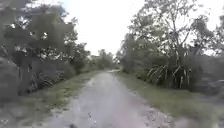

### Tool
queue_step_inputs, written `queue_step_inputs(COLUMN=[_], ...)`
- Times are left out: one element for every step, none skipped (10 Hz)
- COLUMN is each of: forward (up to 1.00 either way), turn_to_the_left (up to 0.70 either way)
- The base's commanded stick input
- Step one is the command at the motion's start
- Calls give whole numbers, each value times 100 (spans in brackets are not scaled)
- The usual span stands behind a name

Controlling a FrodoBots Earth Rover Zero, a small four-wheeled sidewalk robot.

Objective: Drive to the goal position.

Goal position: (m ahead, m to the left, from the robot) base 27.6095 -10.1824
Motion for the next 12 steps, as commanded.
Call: queue_step_inputs(forward=[100, 100, 100, 100, 100, 100, 100, 100, 100, 100, 100, 100], turn_to_the_left=[0, 0, 0, 0, 0, 0, 0, 0, 0, 0, 0, 0])
